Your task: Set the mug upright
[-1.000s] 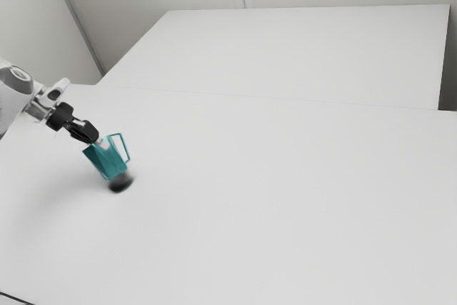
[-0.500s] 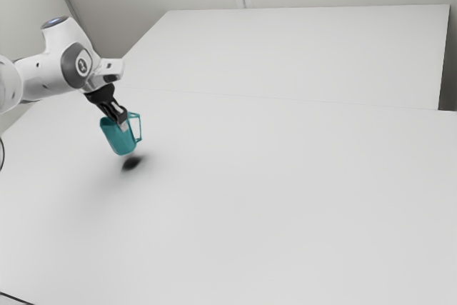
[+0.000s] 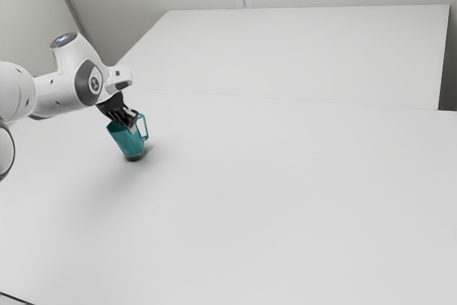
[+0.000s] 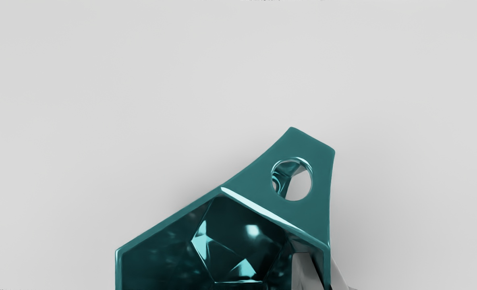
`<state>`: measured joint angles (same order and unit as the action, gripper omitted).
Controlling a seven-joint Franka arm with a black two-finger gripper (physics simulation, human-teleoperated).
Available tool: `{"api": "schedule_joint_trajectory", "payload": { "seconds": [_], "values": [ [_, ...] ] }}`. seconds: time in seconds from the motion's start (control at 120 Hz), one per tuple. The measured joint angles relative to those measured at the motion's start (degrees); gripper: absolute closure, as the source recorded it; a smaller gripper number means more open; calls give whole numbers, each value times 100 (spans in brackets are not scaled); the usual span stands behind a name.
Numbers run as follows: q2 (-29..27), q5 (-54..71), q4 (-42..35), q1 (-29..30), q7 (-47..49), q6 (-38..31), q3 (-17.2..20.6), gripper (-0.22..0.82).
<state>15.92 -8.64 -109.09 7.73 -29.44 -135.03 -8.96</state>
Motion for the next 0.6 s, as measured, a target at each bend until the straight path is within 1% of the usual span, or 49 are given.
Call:
{"api": "schedule_joint_trajectory", "payload": {
  "seconds": [0.258,0.292,0.467,0.533,0.6],
  "values": [
    [80,-1,-20,0,326,-111,0,78],
    [82,-2,-19,0,356,-117,0,76],
    [83,-11,-21,-1,479,-126,-7,39],
    [74,-13,-19,-3,515,-125,-8,28],
    [47,-13,-3,-9,545,-116,-9,21]
  ]
}}
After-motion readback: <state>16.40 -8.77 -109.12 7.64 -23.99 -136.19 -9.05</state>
